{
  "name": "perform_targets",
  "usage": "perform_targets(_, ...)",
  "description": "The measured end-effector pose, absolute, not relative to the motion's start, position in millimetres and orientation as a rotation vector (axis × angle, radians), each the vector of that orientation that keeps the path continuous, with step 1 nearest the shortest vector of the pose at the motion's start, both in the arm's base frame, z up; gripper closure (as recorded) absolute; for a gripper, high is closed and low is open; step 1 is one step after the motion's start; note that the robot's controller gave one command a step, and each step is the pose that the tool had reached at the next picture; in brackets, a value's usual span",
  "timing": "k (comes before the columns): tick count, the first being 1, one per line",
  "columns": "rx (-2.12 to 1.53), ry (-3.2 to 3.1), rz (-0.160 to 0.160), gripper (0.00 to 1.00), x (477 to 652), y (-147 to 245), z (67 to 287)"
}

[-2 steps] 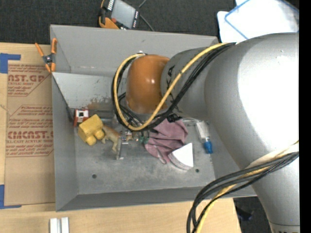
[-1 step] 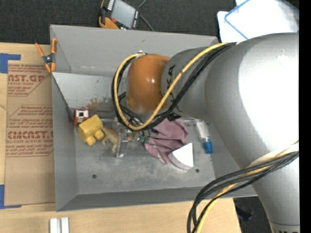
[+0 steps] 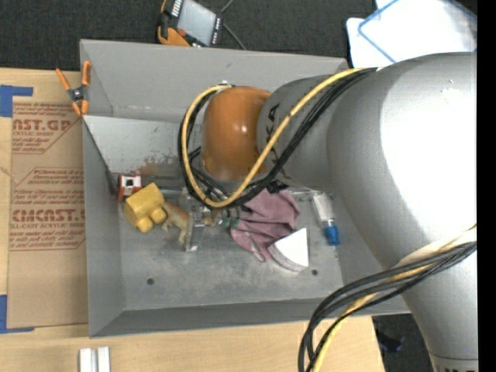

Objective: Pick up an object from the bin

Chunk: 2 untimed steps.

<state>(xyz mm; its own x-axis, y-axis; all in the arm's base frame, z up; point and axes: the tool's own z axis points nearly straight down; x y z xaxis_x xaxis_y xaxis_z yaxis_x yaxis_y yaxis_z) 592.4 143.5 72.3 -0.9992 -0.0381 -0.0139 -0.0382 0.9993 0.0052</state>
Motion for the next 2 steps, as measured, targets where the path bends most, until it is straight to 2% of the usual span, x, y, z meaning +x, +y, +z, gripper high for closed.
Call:
perform_targets(1,-0.06,3.128,0.009,1.0,591.9,144,77)
perform_targets(2,-0.06,3.129,0.009,1.0,591.4,144,93)
